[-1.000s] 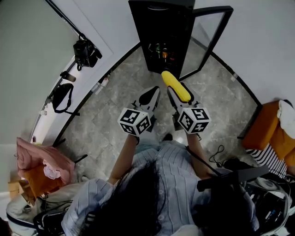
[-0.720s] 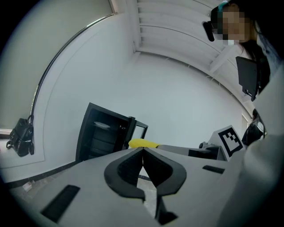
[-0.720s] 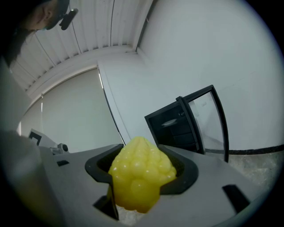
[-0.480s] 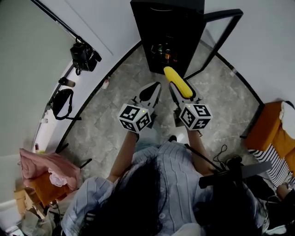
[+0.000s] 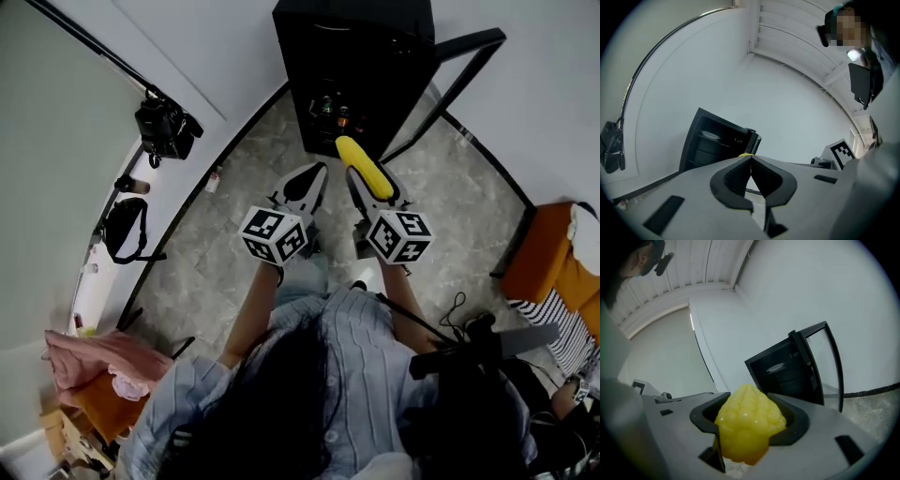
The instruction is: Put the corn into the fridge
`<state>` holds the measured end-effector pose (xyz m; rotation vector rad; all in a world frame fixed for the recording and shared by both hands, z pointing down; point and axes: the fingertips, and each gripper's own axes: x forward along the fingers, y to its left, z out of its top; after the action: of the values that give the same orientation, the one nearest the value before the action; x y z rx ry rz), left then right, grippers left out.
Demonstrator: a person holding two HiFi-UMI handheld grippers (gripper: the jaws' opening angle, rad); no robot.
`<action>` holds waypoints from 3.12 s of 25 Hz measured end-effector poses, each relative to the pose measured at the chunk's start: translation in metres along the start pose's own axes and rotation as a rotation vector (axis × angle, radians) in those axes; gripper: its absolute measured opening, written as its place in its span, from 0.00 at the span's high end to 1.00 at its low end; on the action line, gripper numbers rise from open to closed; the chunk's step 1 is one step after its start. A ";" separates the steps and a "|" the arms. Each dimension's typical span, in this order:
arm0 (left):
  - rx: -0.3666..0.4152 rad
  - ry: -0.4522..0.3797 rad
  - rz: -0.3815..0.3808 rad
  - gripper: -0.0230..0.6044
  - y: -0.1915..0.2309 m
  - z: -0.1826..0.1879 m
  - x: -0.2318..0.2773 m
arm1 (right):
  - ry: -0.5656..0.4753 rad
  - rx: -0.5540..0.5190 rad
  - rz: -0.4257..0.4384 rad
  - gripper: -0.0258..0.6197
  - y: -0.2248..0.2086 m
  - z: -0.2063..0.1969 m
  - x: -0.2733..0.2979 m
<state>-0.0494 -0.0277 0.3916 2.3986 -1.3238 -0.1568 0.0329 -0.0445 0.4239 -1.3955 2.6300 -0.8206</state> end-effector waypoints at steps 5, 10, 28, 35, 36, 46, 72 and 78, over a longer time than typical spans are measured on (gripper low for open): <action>0.016 0.012 -0.059 0.95 0.022 0.012 0.015 | -0.014 0.007 -0.034 0.56 0.004 0.002 0.028; 0.028 0.020 -0.109 0.95 0.039 0.020 0.019 | -0.058 0.013 -0.079 0.56 0.006 0.005 0.041; 0.003 0.081 -0.176 0.95 0.067 0.005 0.028 | -0.075 0.039 -0.178 0.56 -0.010 -0.005 0.061; 0.024 0.107 -0.186 0.95 0.071 0.003 0.046 | -0.069 0.061 -0.207 0.56 -0.034 -0.004 0.078; 0.030 0.109 -0.191 0.95 0.071 0.004 0.049 | -0.068 0.056 -0.212 0.56 -0.038 -0.003 0.083; 0.040 0.159 -0.220 0.95 0.082 -0.009 0.095 | -0.031 0.027 -0.266 0.56 -0.098 -0.008 0.133; 0.041 0.243 -0.145 0.95 0.177 -0.039 0.204 | 0.072 0.051 -0.375 0.56 -0.231 -0.027 0.290; 0.033 0.244 -0.118 0.95 0.199 -0.042 0.220 | 0.111 0.037 -0.423 0.56 -0.262 -0.040 0.325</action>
<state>-0.0742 -0.2934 0.5281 2.4326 -1.0842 0.1232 0.0275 -0.4006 0.6463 -1.9858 2.4077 -1.0040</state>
